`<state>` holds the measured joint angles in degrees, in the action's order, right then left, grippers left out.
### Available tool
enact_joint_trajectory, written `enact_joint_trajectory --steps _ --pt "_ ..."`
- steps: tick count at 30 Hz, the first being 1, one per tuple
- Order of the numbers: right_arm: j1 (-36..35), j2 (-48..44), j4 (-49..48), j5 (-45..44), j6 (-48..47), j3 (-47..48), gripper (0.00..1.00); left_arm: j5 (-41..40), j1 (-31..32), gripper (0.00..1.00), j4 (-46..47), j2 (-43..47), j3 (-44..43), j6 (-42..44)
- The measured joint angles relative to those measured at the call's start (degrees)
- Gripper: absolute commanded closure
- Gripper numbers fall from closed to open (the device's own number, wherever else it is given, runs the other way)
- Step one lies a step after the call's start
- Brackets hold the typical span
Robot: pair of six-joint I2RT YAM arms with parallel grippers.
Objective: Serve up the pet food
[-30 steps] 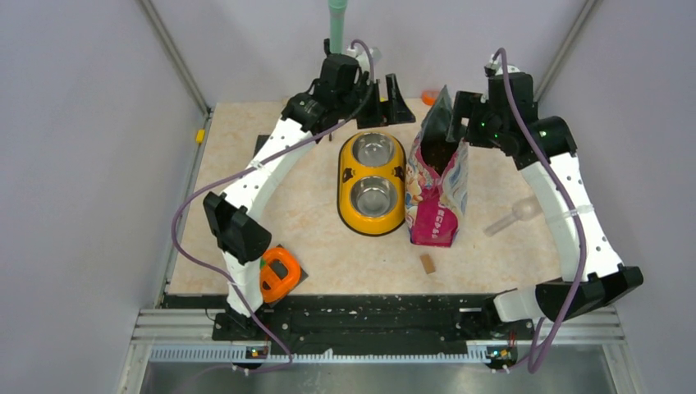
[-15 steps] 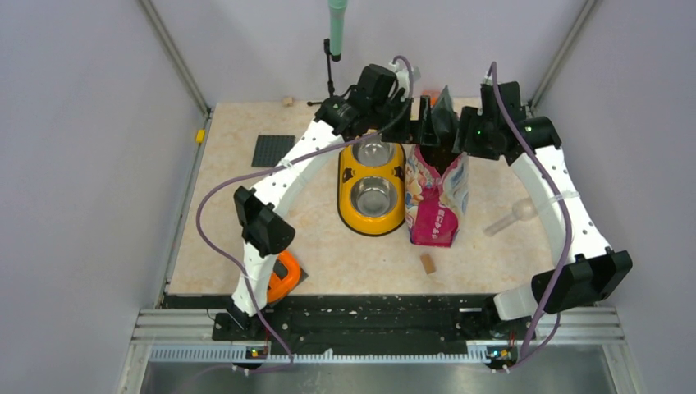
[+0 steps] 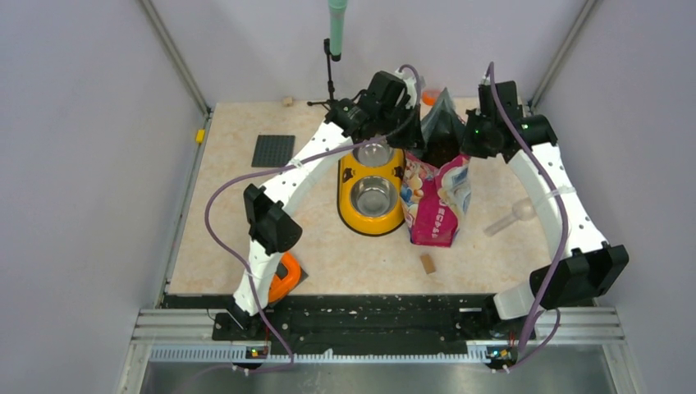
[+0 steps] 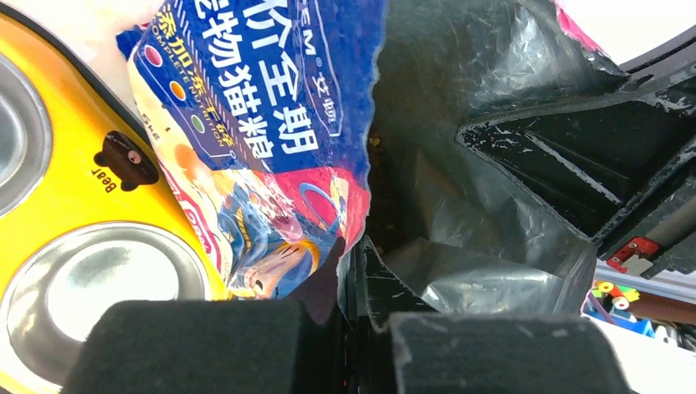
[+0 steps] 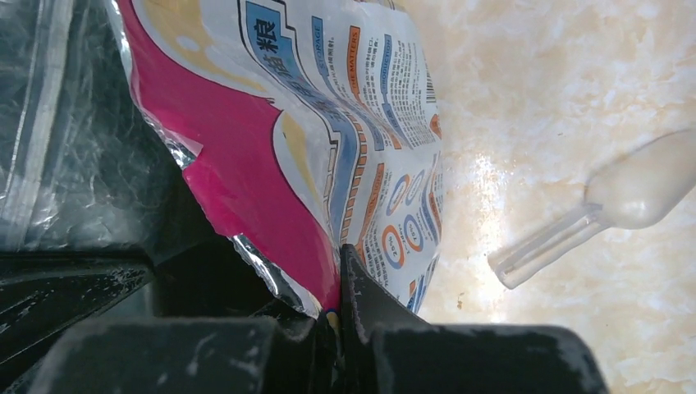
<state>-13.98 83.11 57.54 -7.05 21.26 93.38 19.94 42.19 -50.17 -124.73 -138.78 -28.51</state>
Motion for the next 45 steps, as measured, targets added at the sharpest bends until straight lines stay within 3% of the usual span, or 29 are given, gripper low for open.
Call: enact_joint_trajectory --steps 6,14,18,21,29,30,32,34,37,45 --pt "4.6 1.8 0.2 1.9 2.6 2.0 1.0 0.1 0.3 1.0 3.6 -0.1 0.8 -1.8" --pt "9.6 14.4 6.6 -0.2 3.1 21.4 1.0 3.2 0.2 1.0 15.8 -4.0 0.4 -7.9" --pt "9.7 14.9 5.6 -0.5 2.9 23.1 1.0 1.7 -0.7 1.0 17.3 -4.3 0.6 -8.5" --pt "9.9 12.5 2.6 0.7 2.8 19.4 1.0 2.1 -1.8 1.0 20.3 -3.6 3.6 -9.2" --pt "10.0 -0.2 -12.0 12.6 4.2 -2.9 1.0 1.6 -3.3 0.99 24.7 6.5 22.4 -9.0" --pt "10.0 -1.0 -12.4 13.8 4.3 -4.0 1.0 1.6 -3.3 0.9 24.2 7.4 23.1 -8.9" --pt "10.0 -1.7 -12.6 15.1 4.3 -4.9 1.0 1.6 -3.6 0.55 23.3 8.1 23.3 -8.7" --pt "10.0 -1.8 -12.3 16.0 4.1 -4.9 1.0 1.4 -4.0 0.34 22.8 8.7 23.3 -7.4" --pt "10.1 -1.8 -12.0 15.9 3.7 -4.9 1.0 1.4 -5.0 0.21 20.6 9.3 22.7 -7.3" --pt "10.1 -1.6 -11.2 15.2 2.8 -4.3 1.0 -1.9 -3.9 0.08 15.8 9.7 20.0 -6.0"
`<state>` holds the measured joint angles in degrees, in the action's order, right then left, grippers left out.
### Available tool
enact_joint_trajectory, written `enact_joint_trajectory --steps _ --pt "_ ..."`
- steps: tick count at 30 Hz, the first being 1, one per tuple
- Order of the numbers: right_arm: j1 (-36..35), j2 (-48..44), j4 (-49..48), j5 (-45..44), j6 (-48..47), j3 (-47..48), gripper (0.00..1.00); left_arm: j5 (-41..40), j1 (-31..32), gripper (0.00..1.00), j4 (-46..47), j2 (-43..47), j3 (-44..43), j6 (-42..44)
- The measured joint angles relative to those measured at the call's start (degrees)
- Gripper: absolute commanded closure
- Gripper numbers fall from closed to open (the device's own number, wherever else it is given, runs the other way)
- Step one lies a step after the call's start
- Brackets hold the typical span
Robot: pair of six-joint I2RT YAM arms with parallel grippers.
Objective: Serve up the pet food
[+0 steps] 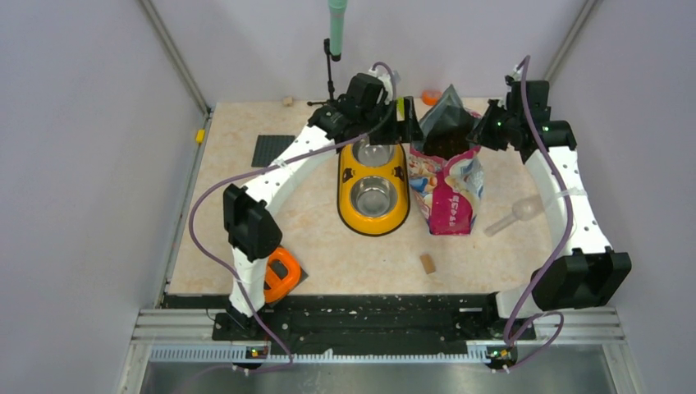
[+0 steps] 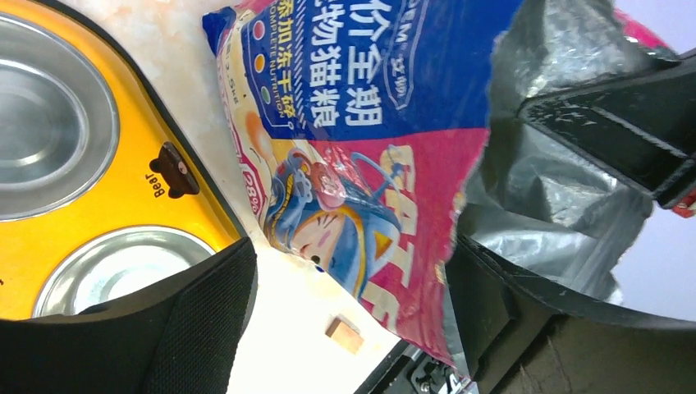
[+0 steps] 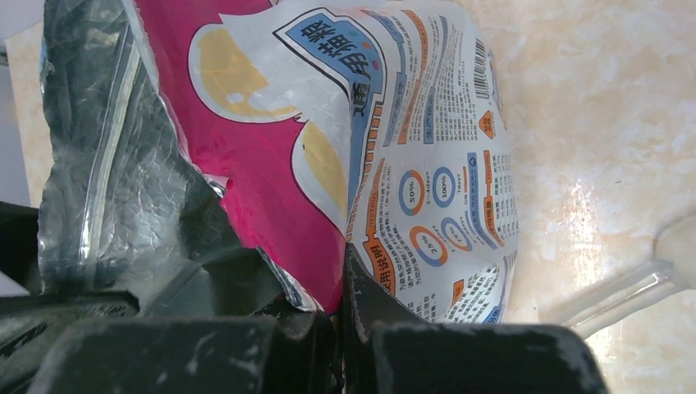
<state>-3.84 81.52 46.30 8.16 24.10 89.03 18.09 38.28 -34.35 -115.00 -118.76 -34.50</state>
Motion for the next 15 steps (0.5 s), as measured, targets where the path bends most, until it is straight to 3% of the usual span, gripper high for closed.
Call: enact_joint_trajectory --steps 2,4,7,12,15 --pt "0.0 0.0 0.2 -0.3 -0.1 0.1 0.86 -1.6 1.0 0.07 -1.9 0.0 -2.0 1.2" --pt "0.0 0.3 0.3 -0.3 -0.2 0.5 0.66 -3.9 2.3 0.06 -3.4 0.0 -4.5 2.8" --pt "0.0 0.4 0.1 0.3 -0.5 1.7 0.48 -8.7 4.7 0.05 -3.8 0.0 -7.5 6.1" --pt "-0.1 0.3 -0.4 0.5 -1.0 3.5 0.34 -12.3 7.1 0.04 -4.1 0.0 -7.9 8.6" --pt "-0.1 0.3 0.6 -0.1 -1.1 4.7 0.32 -12.9 7.0 0.03 -4.3 0.0 -8.2 9.0"
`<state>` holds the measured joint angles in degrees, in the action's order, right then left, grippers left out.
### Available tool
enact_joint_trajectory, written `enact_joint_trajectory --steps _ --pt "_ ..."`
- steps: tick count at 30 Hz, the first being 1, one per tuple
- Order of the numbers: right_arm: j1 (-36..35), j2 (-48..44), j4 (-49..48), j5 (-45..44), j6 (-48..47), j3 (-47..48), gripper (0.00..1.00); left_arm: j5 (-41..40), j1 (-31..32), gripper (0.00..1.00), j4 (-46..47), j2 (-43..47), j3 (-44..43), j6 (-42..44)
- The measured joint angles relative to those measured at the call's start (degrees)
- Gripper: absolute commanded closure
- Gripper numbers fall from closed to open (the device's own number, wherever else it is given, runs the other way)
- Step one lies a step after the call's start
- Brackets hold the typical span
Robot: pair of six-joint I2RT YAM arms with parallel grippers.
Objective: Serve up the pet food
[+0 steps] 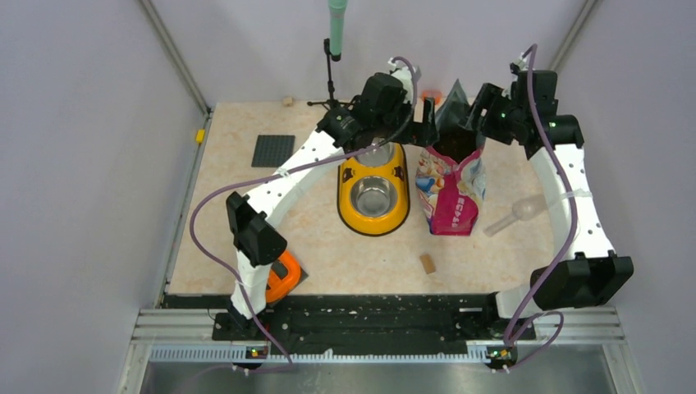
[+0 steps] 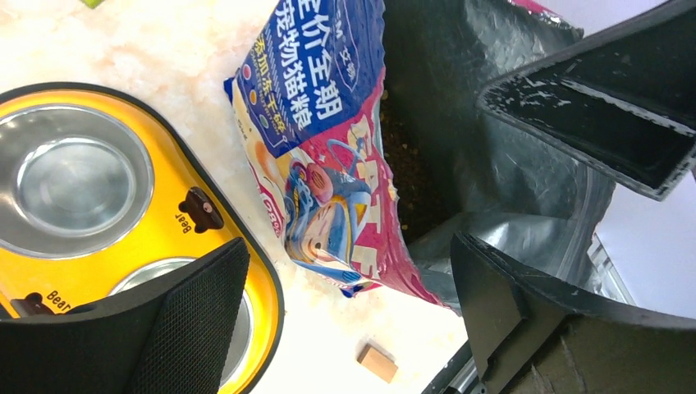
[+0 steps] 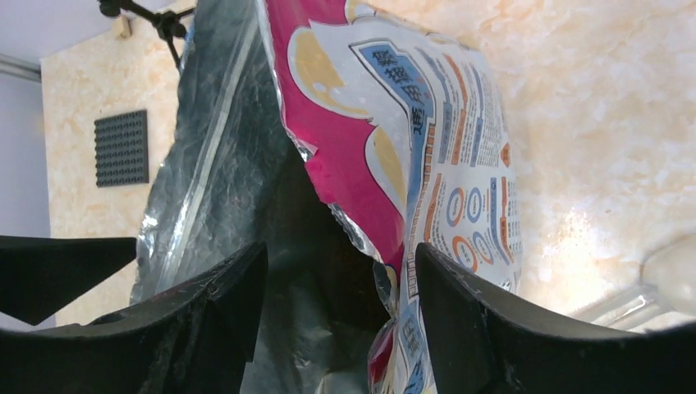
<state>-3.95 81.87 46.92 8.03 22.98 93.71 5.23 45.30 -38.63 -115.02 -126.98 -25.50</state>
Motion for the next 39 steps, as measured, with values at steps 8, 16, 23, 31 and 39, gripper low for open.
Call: enact_joint_trajectory --steps 8,16,23,31,39 --pt "-0.8 0.0 3.6 -6.4 -1.9 2.9 0.31 -0.1 -0.5 0.03 0.3 -1.6 -3.4 -0.1" --pt "-0.8 -0.1 6.4 -8.9 -3.9 2.7 0.42 2.3 -0.1 0.15 1.0 -5.0 -4.4 -0.7" --pt "-1.6 1.1 7.1 -5.9 -6.0 2.7 1.0 4.4 0.8 1.0 1.7 -8.2 -5.0 -2.8" --pt "-1.7 3.1 8.8 -10.0 -3.3 6.3 1.0 2.3 0.8 1.0 2.4 -9.3 -5.4 -2.7" --pt "-2.1 3.2 8.5 -15.9 -0.4 7.4 1.0 2.4 -0.7 1.0 3.7 -11.5 -8.9 -5.3"
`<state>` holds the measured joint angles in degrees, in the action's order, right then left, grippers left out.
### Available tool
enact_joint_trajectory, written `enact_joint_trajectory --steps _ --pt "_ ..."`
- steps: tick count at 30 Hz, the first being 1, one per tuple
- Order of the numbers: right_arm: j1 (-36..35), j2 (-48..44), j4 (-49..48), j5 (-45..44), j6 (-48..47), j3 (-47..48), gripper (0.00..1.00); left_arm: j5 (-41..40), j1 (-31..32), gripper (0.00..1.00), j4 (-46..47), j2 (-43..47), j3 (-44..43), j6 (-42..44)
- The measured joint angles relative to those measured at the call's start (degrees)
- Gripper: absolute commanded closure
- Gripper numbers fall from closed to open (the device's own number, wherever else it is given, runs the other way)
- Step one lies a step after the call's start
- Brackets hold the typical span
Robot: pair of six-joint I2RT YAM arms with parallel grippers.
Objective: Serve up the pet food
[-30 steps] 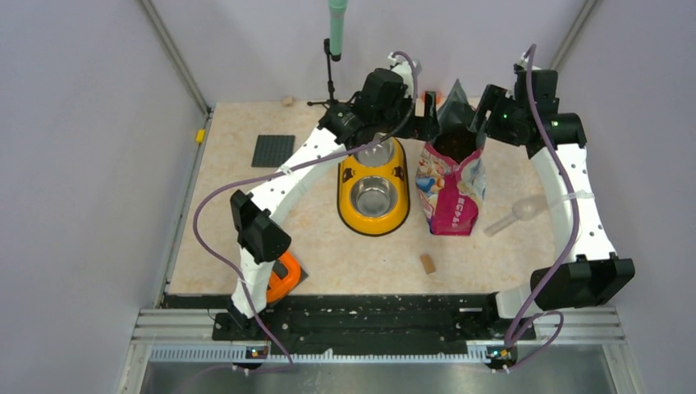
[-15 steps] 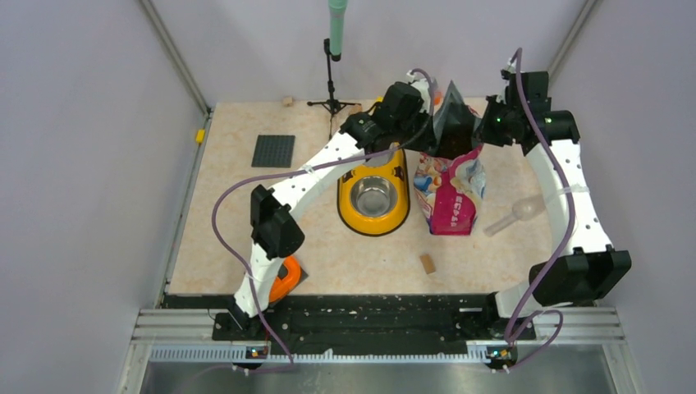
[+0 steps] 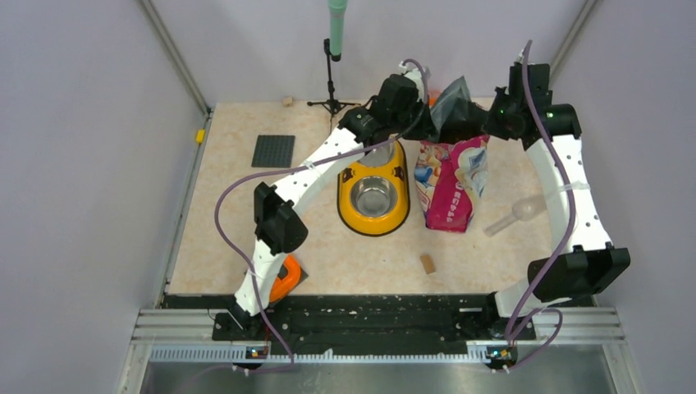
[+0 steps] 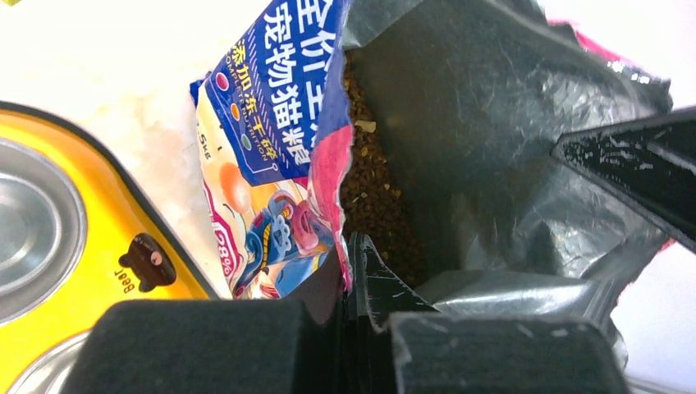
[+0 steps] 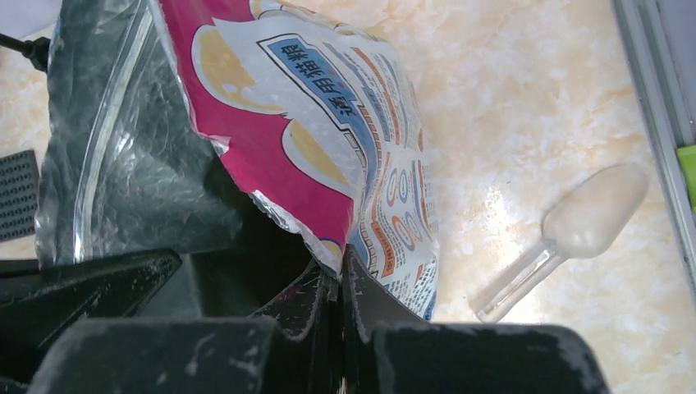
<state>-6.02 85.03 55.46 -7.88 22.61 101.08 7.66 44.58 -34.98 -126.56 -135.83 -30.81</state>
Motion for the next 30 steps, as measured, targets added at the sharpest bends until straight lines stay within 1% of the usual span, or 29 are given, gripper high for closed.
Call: enact_joint_trajectory --steps 6,11,17,18,20,22,23,24,25,27,30 --pt "-0.7 0.7 0.4 -1.2 -0.1 2.1 1.0 2.1 -1.2 1.0 2.8 -2.3 -1.9 -2.4" --pt "-1.1 1.9 0.8 -3.5 -1.7 3.7 1.0 5.8 -1.9 1.0 6.5 -4.2 -1.9 -5.9" --pt "-1.1 2.8 0.0 -3.3 -2.5 4.2 1.0 6.9 -2.3 1.0 11.0 -4.5 1.4 -6.6" --pt "-1.1 2.7 -0.6 -2.8 -2.5 3.5 0.93 6.9 -2.4 1.0 11.8 -4.4 2.2 -6.6" --pt "-1.1 2.0 -2.8 -1.3 -2.3 1.5 0.64 7.4 -2.9 1.0 13.5 -4.1 4.4 -6.6" --pt "-1.1 0.7 -5.1 0.1 -1.6 -0.4 0.44 8.0 -3.5 1.0 14.1 -3.8 5.5 -6.6" --pt "-1.1 -0.2 -6.2 0.9 -1.5 -1.1 0.35 8.2 -3.8 1.0 14.1 -3.8 5.8 -6.6" --pt "-1.2 -1.4 -6.9 1.9 -1.7 -1.3 0.29 8.7 -4.2 1.0 14.0 -3.7 5.9 -6.6" --pt "-1.2 -2.4 -7.4 2.2 -1.7 -1.3 0.26 9.2 -4.5 1.0 13.9 -3.7 5.9 -6.6" --pt "-1.4 -4.8 -8.1 3.1 -1.8 -1.2 0.24 10.1 -4.8 1.0 13.8 -3.7 6.0 -6.5" --pt "-1.4 -8.2 -7.7 4.7 -2.0 0.4 0.23 11.2 -4.9 1.0 13.8 -3.6 6.0 -6.3"
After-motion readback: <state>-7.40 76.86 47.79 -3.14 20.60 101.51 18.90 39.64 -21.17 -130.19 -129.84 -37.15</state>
